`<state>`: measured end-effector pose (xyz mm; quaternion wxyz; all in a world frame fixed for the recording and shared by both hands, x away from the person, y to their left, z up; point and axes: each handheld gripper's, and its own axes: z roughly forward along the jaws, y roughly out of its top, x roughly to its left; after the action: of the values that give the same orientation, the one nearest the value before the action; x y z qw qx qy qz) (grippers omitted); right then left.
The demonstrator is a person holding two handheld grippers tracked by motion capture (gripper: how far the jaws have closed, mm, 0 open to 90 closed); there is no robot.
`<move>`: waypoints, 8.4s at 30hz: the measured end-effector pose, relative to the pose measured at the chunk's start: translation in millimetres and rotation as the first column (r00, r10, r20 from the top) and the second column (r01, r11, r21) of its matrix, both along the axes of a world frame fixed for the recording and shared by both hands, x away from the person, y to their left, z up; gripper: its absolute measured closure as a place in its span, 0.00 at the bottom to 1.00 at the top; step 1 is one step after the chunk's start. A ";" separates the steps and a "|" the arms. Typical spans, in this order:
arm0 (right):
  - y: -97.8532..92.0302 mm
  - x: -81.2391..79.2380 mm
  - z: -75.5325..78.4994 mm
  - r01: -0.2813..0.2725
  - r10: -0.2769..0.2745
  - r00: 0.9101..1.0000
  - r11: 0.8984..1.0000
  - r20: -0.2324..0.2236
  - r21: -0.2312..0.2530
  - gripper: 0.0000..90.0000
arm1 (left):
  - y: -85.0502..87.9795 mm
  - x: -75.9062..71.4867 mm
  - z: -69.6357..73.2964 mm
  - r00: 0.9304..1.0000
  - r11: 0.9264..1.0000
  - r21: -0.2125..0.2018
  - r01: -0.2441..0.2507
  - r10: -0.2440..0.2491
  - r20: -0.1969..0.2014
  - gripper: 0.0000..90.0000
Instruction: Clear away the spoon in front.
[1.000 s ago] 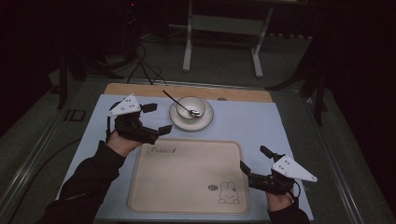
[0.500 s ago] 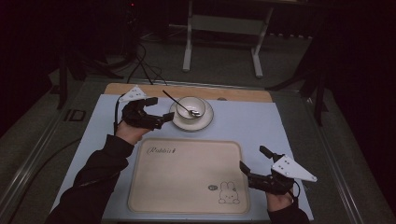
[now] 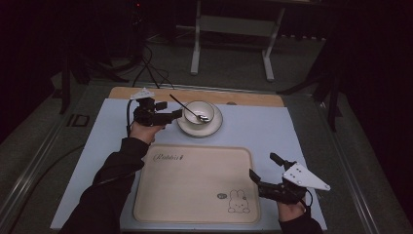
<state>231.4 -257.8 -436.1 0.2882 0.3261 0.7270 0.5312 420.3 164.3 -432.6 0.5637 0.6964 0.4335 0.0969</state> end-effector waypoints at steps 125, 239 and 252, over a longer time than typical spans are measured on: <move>0.6 4.3 -5.4 -0.015 0.015 0.999 1.000 -0.041 0.005 0.15 | -0.6 38.1 60.9 0.998 0.979 -0.195 -0.057 0.053 -0.027 1.00; 10.1 6.8 -11.1 -0.054 0.053 0.996 0.998 -0.070 -0.021 0.15 | 47.9 -57.8 -38.4 0.783 0.806 0.051 0.590 -0.556 -0.279 0.89; 11.2 7.1 -11.5 -0.063 0.061 0.995 0.998 -0.077 -0.028 0.15 | 50.8 -51.3 -67.4 0.847 0.875 0.040 0.483 -0.455 -0.276 0.89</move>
<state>238.5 -246.6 -447.7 0.2486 0.3189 0.7550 0.5162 369.0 215.1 -499.9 0.4706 0.8170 0.3138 -0.1118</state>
